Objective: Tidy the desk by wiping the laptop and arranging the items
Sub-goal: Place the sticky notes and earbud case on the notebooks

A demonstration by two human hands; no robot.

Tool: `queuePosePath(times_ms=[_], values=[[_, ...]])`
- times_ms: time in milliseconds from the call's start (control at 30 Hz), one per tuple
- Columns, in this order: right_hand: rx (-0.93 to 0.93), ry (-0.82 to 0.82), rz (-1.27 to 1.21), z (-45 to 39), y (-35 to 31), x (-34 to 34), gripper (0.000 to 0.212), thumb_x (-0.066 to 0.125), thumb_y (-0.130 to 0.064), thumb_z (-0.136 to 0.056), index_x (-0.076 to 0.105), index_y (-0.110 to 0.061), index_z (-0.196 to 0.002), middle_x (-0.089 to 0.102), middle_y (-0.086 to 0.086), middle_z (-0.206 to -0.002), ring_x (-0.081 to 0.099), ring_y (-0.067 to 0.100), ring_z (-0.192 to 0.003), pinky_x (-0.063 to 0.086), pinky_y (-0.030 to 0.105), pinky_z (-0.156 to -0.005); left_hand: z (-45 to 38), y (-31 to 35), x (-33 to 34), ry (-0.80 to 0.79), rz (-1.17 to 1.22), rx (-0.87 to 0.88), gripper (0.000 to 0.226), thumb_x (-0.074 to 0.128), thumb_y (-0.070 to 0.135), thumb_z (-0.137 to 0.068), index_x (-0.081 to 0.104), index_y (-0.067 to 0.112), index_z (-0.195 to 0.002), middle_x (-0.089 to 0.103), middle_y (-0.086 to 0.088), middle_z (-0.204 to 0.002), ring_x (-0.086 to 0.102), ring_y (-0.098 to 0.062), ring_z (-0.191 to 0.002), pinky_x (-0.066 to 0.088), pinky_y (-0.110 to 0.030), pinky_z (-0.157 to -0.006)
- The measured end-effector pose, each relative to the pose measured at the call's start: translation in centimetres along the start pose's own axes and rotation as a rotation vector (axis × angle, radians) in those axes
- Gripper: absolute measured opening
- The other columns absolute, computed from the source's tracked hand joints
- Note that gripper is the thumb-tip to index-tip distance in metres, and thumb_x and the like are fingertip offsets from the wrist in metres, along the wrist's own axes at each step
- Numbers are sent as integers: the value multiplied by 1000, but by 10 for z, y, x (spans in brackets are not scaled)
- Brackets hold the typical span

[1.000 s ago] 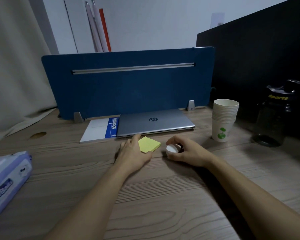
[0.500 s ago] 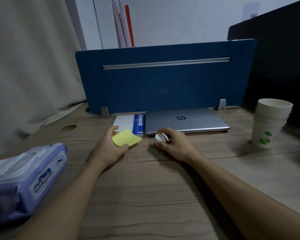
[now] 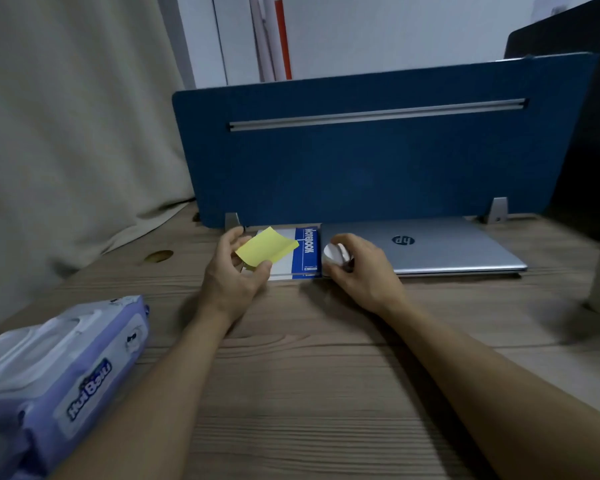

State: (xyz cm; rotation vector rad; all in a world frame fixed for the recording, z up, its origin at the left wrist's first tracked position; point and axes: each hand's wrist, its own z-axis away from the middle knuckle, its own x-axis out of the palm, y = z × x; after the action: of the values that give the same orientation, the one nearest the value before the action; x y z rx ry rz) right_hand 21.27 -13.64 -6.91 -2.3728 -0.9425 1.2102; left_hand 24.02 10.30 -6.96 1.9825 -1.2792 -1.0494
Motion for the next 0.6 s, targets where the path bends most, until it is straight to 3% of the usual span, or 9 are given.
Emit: queuePosePath(times_ms=[67,300,467,600], values=[[-7,10,-13,-1,2,1,36,66,-33,-89,57,-17,-120,63,2,-113,56,20,-101,47,31,-84,-8,-1,7,-10,-28,8,70,80,18,-76,45,25,-137,58,6,-126,59,-8,-105,42,-7,-82],[-50,23,1,-4,8,4,36,64,-31,-91,55,-17,-123,56,-1,-120,52,9,-100,49,27,-84,-35,-8,27,-74,-155,9,76,81,23,-75,42,20,-140,56,4,-131,55,-10,-109,44,-25,-94],[-139,-14,113,-19,14,14,35,56,-24,-96,53,-11,-129,55,6,-125,52,22,-111,44,28,-89,-49,-16,35,-117,-204,12,77,80,28,-75,40,23,-141,55,1,-136,52,-17,-121,44,-39,-103],[-252,13,231,-30,12,25,33,56,-23,-95,55,-10,-125,59,9,-120,55,29,-104,49,41,-81,-59,-22,42,-121,-239,73,77,79,30,-75,41,22,-141,55,-1,-135,51,-18,-122,44,-40,-102]])
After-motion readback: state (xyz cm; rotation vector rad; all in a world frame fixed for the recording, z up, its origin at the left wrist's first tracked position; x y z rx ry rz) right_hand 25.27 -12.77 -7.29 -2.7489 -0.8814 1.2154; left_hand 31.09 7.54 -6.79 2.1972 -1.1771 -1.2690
